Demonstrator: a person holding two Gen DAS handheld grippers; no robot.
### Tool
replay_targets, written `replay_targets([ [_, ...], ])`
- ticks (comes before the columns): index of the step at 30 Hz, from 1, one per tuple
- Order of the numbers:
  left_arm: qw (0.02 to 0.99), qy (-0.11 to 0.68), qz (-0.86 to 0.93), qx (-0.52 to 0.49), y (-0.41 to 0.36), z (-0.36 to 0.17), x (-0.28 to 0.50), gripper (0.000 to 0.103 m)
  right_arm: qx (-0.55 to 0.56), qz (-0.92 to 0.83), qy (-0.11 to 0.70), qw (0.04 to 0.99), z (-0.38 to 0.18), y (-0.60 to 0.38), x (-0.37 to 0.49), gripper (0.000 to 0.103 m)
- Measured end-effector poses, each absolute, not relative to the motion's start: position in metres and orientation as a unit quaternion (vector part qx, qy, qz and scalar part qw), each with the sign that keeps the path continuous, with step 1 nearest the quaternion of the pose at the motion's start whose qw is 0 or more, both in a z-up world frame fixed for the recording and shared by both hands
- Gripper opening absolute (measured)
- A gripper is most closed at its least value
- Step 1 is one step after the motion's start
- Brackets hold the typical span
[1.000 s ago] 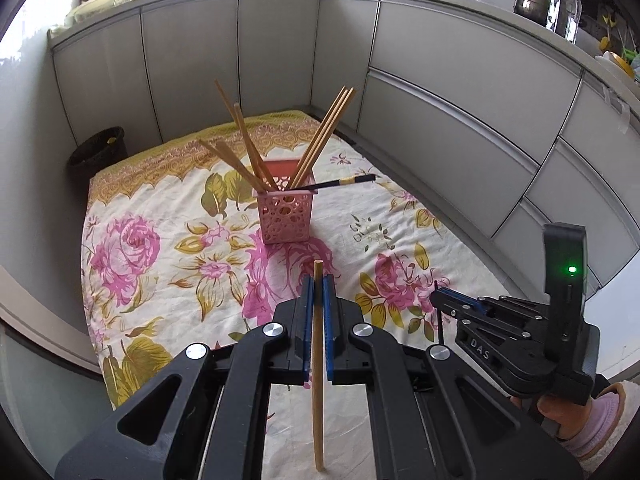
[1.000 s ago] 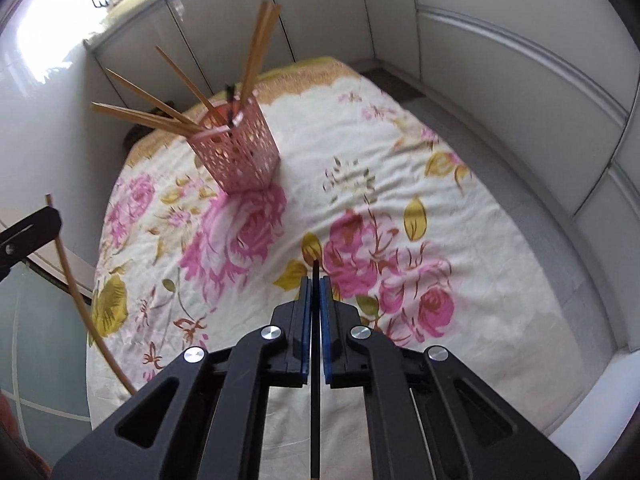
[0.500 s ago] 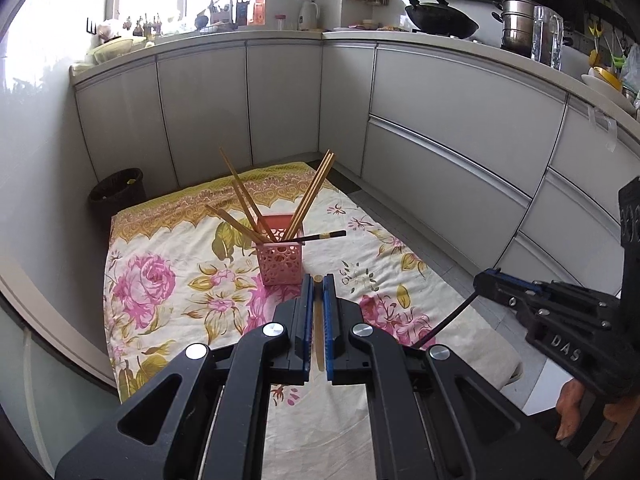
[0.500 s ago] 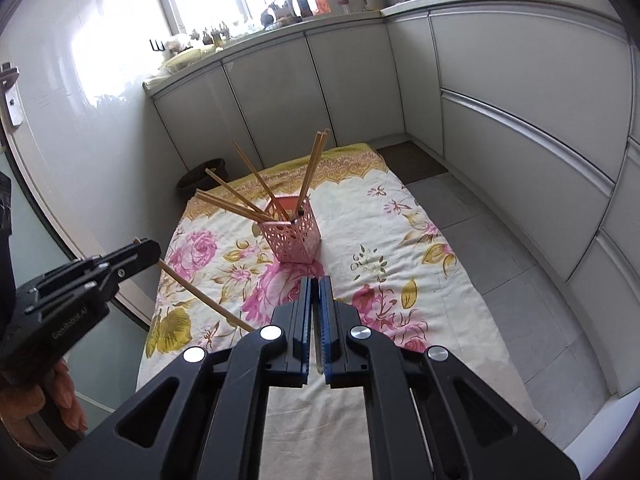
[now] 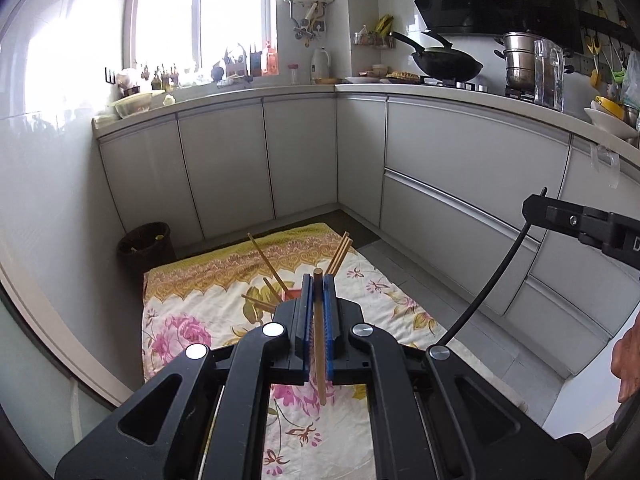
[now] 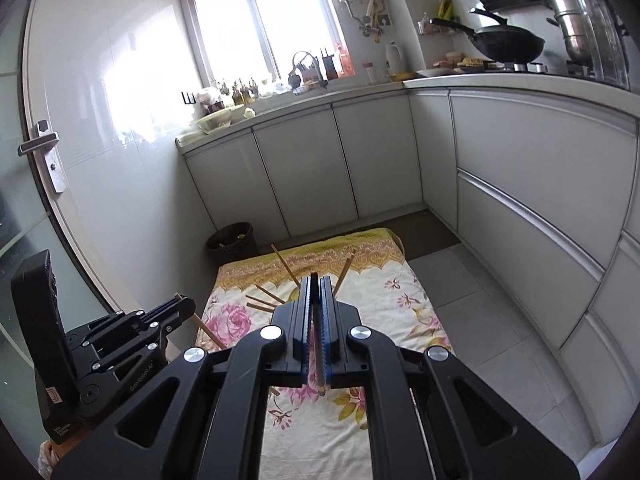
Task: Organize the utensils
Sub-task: 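Carry both held chopsticks upright over the pink holder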
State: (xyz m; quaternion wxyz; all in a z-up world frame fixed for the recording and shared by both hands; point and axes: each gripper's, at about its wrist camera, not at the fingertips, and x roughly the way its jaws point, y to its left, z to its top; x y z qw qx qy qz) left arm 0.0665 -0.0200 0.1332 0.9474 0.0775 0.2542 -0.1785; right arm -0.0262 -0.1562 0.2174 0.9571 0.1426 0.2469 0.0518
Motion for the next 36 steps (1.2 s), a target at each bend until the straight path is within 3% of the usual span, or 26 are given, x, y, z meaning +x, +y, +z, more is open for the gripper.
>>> replay_targets([
  [17, 0.961, 0.218, -0.157, 0.064, -0.031, 0.193, 0.141, 0.004, 0.152, 0.071, 0.192, 0.967, 0.277, -0.151, 0.045, 0.005],
  [35, 0.958, 0.268, -0.102, 0.007, -0.04, 0.105, 0.244, 0.005, 0.156, 0.068, 0.223, 0.96, 0.219, -0.15, 0.138, 0.005],
  [36, 0.956, 0.276, -0.103, 0.004, -0.039, 0.101, 0.245, 0.014, 0.157, 0.069, 0.226, 0.959, 0.216, -0.15, 0.141, 0.005],
])
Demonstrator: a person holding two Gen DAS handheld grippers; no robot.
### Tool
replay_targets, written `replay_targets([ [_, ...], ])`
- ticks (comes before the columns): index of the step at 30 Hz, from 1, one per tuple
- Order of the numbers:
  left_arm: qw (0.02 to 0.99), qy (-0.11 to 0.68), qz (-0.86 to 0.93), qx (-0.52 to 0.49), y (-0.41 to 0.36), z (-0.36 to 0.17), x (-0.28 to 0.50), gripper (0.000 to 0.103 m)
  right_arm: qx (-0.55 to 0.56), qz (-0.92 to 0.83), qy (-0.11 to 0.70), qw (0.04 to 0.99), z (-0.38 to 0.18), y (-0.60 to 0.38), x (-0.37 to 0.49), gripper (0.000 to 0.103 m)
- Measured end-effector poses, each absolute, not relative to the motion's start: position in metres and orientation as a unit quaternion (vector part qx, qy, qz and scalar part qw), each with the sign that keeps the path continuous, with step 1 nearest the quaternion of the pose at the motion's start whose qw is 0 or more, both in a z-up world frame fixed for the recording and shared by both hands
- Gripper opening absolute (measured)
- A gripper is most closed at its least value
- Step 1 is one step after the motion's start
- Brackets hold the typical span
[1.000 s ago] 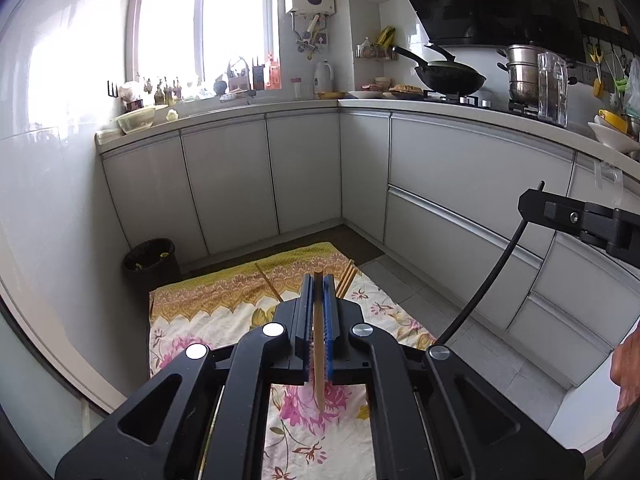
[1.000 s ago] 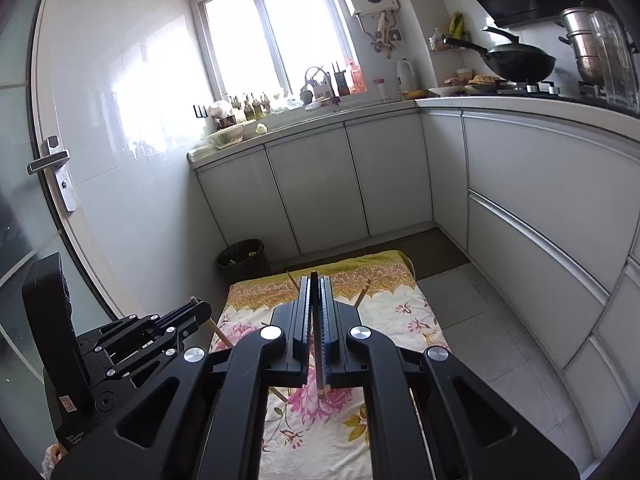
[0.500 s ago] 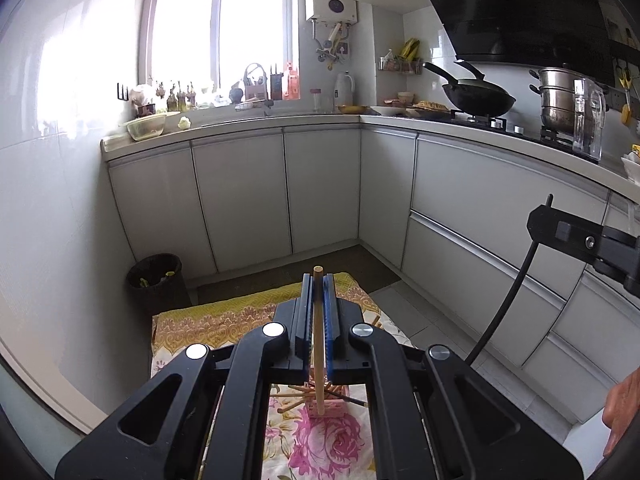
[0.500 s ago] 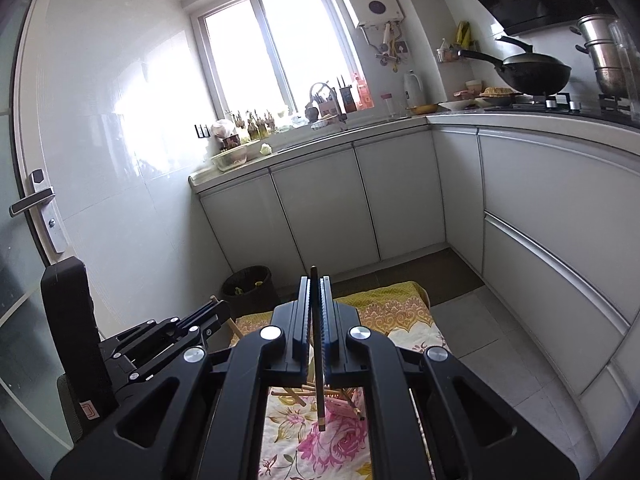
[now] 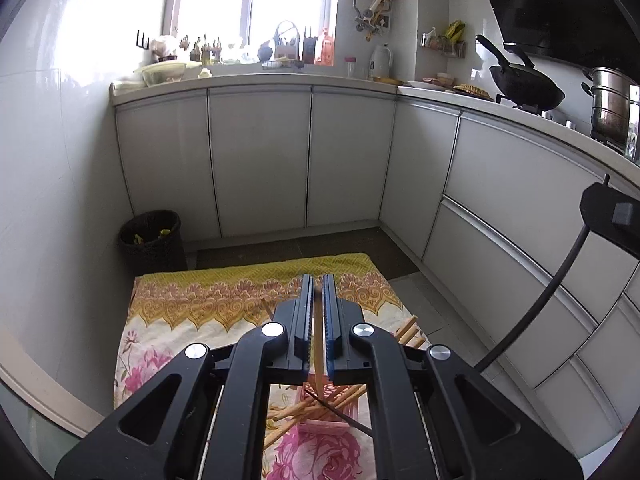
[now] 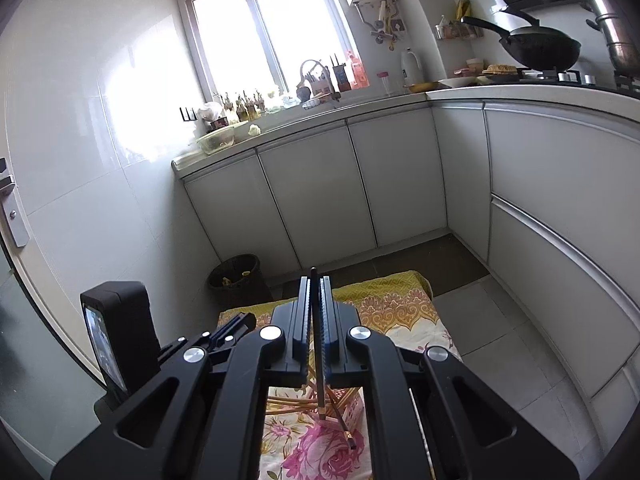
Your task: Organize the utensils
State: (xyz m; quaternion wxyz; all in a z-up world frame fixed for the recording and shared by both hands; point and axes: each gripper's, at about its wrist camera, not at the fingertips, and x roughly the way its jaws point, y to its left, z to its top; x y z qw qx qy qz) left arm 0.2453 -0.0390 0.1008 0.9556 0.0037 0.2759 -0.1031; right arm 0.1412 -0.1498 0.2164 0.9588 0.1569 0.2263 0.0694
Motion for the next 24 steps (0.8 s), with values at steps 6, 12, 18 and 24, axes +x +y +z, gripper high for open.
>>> replay_targets([
  [6, 0.966, 0.242, -0.089, 0.007, -0.02, 0.114, 0.228, 0.039, 0.154, 0.067, 0.231, 0.958, 0.207, -0.14, 0.157, 0.005],
  [12, 0.98, 0.188, -0.067, -0.005, 0.008, 0.142, 0.202, 0.052, 0.141, 0.057, 0.227, 0.962, 0.198, -0.121, 0.177, 0.005],
  [18, 0.983, 0.171, -0.058, -0.018, 0.038, 0.152, 0.188, 0.052, 0.136, 0.047, 0.239, 0.96, 0.171, -0.105, 0.196, 0.005],
  [24, 0.981, 0.177, -0.077, -0.023, 0.056, 0.153, 0.173, 0.052, 0.133, 0.057, 0.23, 0.962, 0.167, -0.098, 0.187, 0.005],
])
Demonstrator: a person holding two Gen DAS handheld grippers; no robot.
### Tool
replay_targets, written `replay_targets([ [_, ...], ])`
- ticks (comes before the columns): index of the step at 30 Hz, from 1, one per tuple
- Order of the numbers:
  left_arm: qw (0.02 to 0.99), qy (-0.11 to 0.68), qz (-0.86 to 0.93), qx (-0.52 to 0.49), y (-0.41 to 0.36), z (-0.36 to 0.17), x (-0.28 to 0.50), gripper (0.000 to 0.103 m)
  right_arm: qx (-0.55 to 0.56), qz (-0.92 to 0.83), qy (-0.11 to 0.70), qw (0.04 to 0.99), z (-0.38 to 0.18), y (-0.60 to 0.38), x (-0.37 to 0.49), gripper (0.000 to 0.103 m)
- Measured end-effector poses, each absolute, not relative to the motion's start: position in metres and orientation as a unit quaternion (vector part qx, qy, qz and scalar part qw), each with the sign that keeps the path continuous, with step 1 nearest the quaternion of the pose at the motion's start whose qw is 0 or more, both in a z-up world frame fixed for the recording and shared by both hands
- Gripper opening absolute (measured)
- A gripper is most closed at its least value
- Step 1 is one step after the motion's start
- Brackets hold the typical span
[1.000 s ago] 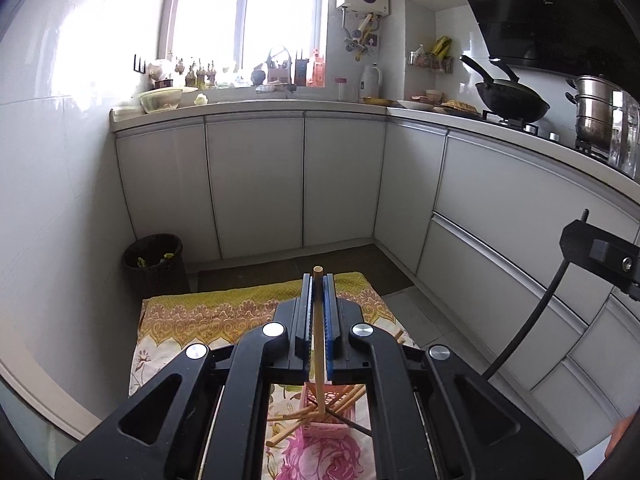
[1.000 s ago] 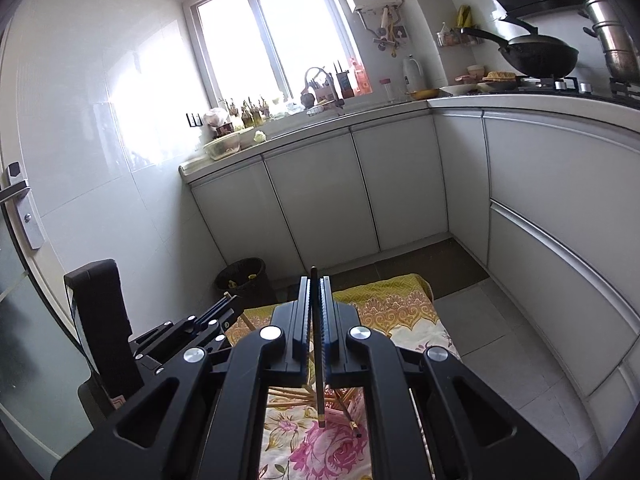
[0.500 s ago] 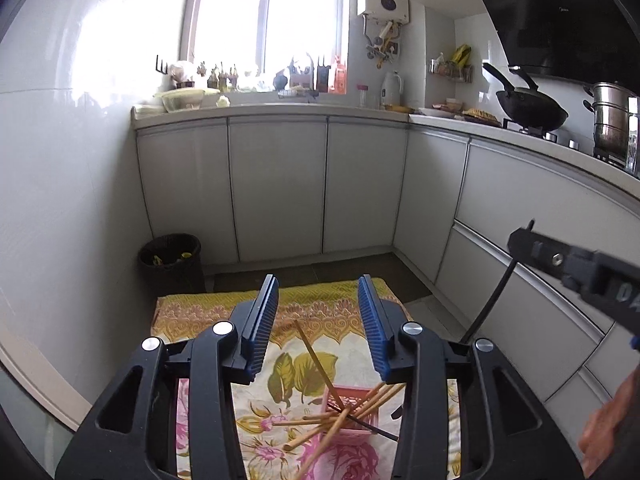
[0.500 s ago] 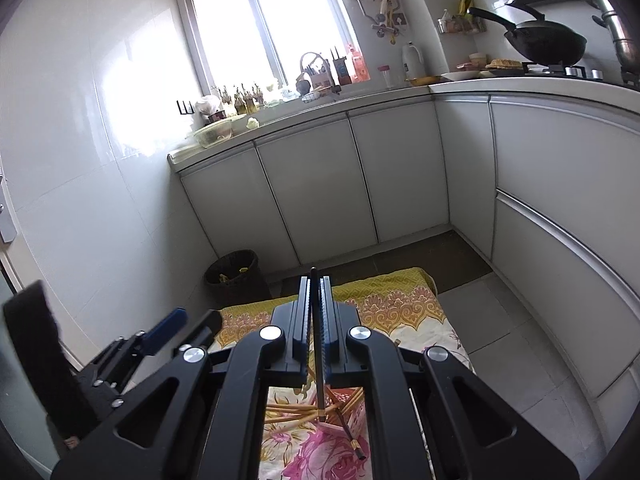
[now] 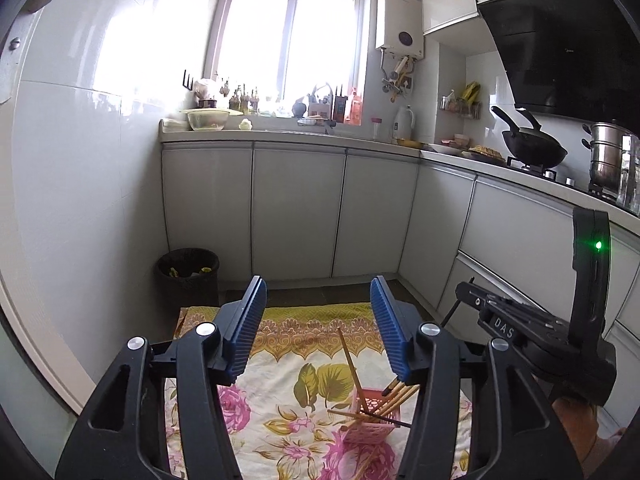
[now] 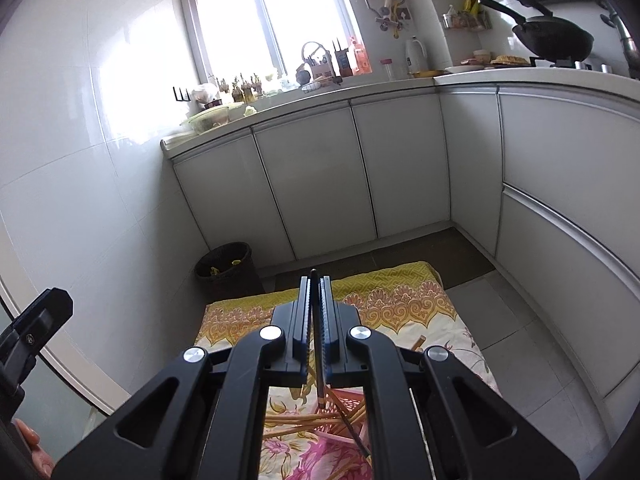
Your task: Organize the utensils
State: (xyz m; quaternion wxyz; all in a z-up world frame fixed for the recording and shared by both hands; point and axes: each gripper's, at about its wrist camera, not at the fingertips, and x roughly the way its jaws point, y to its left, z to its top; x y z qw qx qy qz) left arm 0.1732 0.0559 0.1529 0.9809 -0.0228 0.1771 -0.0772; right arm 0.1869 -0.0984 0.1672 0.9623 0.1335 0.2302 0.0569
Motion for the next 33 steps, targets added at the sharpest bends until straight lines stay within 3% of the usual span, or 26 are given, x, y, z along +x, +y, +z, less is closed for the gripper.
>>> replay_targets([
  [4, 0.969, 0.208, -0.132, -0.006, 0.057, 0.145, 0.156, 0.052, 0.126, 0.069, 0.211, 0.967, 0.184, -0.099, 0.166, 0.005],
  [6, 0.955, 0.237, -0.18, 0.019, 0.05, 0.135, 0.146, 0.06, 0.128, 0.074, 0.204, 0.968, 0.194, -0.103, 0.153, 0.005],
  [8, 0.93, 0.28, -0.227, 0.076, 0.031, 0.118, 0.139, 0.064, 0.127, 0.074, 0.2, 0.969, 0.202, -0.109, 0.141, 0.005],
  [13, 0.84, 0.404, -0.267, 0.246, -0.026, 0.035, 0.141, 0.062, 0.138, 0.07, 0.201, 0.967, 0.213, -0.135, 0.119, 0.005],
  [16, 0.794, 0.475, -0.257, 0.278, -0.046, -0.023, 0.166, 0.055, 0.161, 0.073, 0.211, 0.962, 0.212, -0.151, 0.119, 0.005],
  [18, 0.777, 0.508, -0.23, 0.292, -0.056, -0.063, 0.186, 0.042, 0.169, 0.072, 0.212, 0.96, 0.209, -0.159, 0.118, 0.005],
  [21, 0.77, 0.533, -0.219, 0.275, -0.056, -0.104, 0.205, 0.034, 0.17, 0.07, 0.216, 0.959, 0.202, -0.165, 0.116, 0.005],
  [26, 0.77, 0.553, -0.193, 0.254, -0.045, -0.142, 0.21, 0.032, 0.177, 0.067, 0.222, 0.956, 0.192, -0.176, 0.116, 0.005],
  [28, 0.761, 0.571, -0.189, 0.245, -0.036, -0.155, 0.212, 0.026, 0.183, 0.067, 0.225, 0.955, 0.188, -0.178, 0.117, 0.005],
  [30, 0.748, 0.591, -0.188, 0.236, -0.026, -0.165, 0.213, 0.012, 0.188, 0.067, 0.226, 0.953, 0.185, -0.179, 0.117, 0.005],
  [33, 0.736, 0.604, -0.204, 0.227, -0.015, -0.168, 0.208, 0.007, 0.193, 0.069, 0.228, 0.952, 0.181, -0.177, 0.116, 0.005],
])
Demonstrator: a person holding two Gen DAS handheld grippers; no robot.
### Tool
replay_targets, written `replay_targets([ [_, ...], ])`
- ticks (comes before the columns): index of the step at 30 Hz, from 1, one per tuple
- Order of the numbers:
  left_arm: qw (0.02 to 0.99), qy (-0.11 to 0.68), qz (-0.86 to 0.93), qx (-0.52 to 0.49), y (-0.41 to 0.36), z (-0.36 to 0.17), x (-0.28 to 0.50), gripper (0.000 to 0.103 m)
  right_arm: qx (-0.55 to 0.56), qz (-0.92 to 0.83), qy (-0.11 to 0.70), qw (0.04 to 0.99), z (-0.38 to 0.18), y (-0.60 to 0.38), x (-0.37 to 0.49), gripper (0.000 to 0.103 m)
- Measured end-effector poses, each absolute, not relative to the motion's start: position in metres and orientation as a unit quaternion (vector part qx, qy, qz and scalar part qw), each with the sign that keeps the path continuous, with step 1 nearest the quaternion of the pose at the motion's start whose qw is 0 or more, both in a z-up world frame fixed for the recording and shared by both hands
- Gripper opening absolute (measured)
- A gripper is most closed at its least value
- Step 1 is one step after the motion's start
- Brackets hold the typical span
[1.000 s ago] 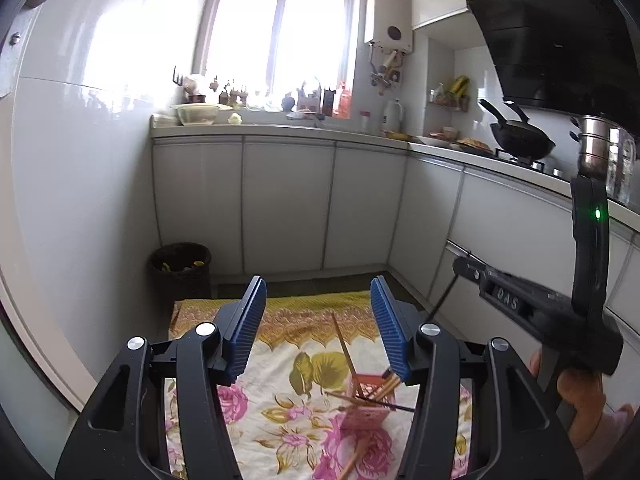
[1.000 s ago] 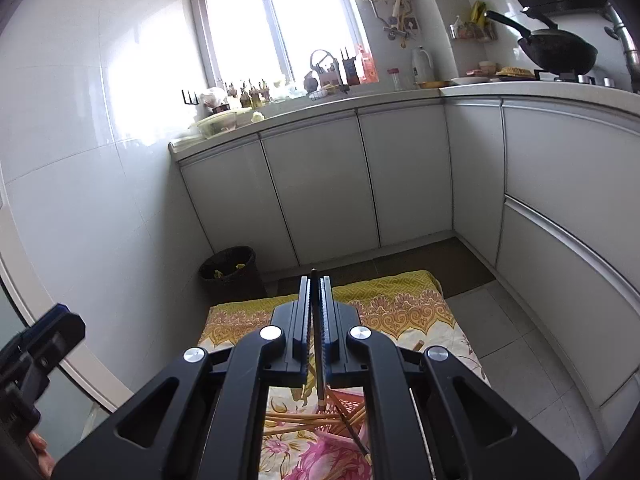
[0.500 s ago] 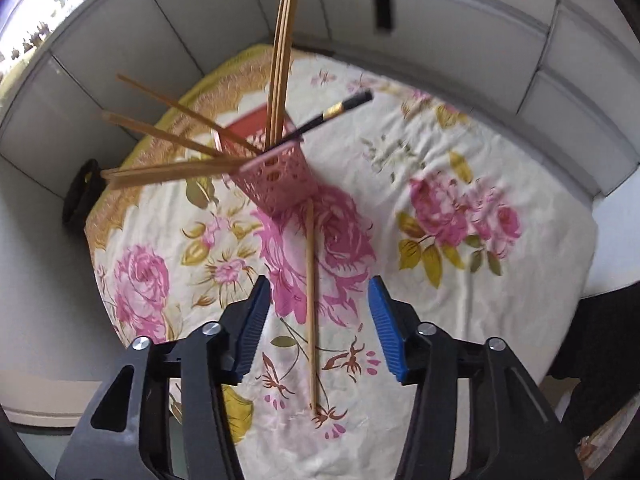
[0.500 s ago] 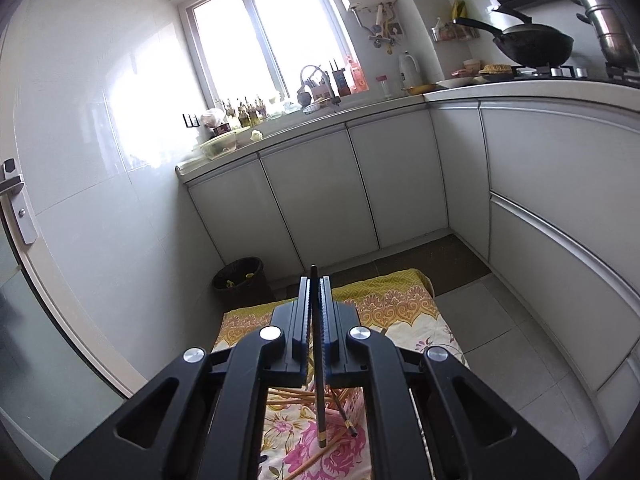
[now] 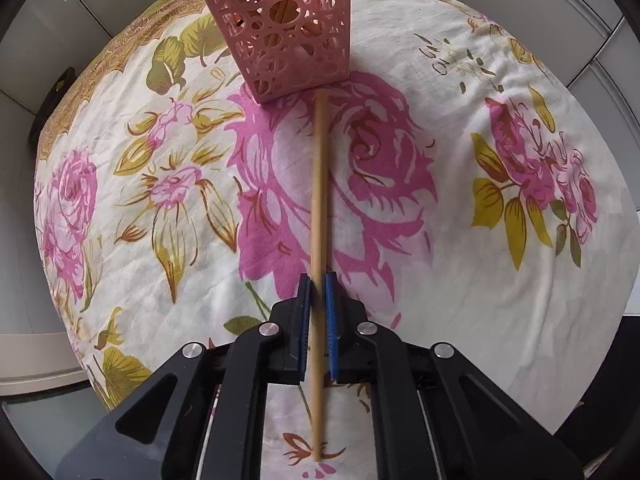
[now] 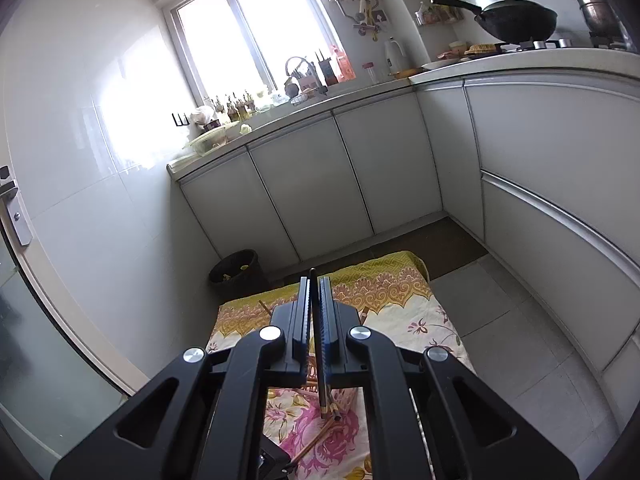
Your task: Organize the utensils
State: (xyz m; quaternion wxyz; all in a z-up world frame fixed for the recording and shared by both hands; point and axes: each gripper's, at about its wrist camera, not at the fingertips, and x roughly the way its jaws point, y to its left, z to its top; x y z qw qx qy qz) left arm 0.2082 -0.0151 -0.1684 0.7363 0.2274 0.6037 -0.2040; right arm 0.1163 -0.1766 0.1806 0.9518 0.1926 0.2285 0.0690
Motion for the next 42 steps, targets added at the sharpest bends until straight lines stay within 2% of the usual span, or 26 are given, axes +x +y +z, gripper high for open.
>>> replay_targets([
  [11, 0.644, 0.649, -0.274, 0.3, -0.006, -0.17, 0.14, 0.007, 0.198, 0.078, 0.232, 0.949, 0.178, -0.175, 0.109, 0.005],
  [14, 0.659, 0.646, -0.259, 0.284, -0.01, -0.168, 0.151, 0.014, 0.2, 0.079, 0.234, 0.948, 0.176, -0.175, 0.109, 0.005],
  [15, 0.666, 0.645, -0.253, 0.277, -0.014, -0.168, 0.159, 0.022, 0.2, 0.079, 0.235, 0.948, 0.175, -0.174, 0.109, 0.005],
  [17, 0.681, 0.639, -0.247, 0.259, -0.026, -0.168, 0.17, 0.031, 0.199, 0.079, 0.237, 0.948, 0.173, -0.174, 0.108, 0.005],
  [20, 0.691, 0.634, -0.245, 0.248, -0.045, -0.168, 0.188, 0.034, 0.195, 0.078, 0.24, 0.948, 0.172, -0.173, 0.108, 0.005],
  [23, 0.693, 0.632, -0.247, 0.242, -0.058, -0.169, 0.203, 0.033, 0.193, 0.076, 0.241, 0.948, 0.171, -0.173, 0.107, 0.005],
  [24, 0.691, 0.634, -0.254, 0.235, -0.06, -0.168, 0.204, 0.014, 0.193, 0.075, 0.241, 0.948, 0.171, -0.174, 0.106, 0.005],
  [25, 0.692, 0.632, -0.259, 0.233, -0.064, -0.167, 0.206, 0.008, 0.193, 0.075, 0.241, 0.948, 0.172, -0.174, 0.105, 0.005],
  [26, 0.698, 0.622, -0.256, 0.246, -0.066, -0.166, 0.201, 0.006, 0.193, 0.074, 0.24, 0.948, 0.173, -0.174, 0.104, 0.005],
  [30, 0.733, 0.587, -0.257, 0.228, -0.061, -0.149, 0.168, 0.006, 0.195, 0.073, 0.238, 0.949, 0.176, -0.176, 0.099, 0.005],
  [37, 0.837, 0.463, -0.247, 0.154, -0.031, -0.054, 0.125, 0.006, 0.198, 0.076, 0.229, 0.95, 0.186, -0.175, 0.089, 0.006],
  [42, 0.884, 0.388, -0.232, 0.117, -0.03, -0.012, 0.132, 0.006, 0.193, 0.076, 0.224, 0.952, 0.193, -0.173, 0.079, 0.006],
])
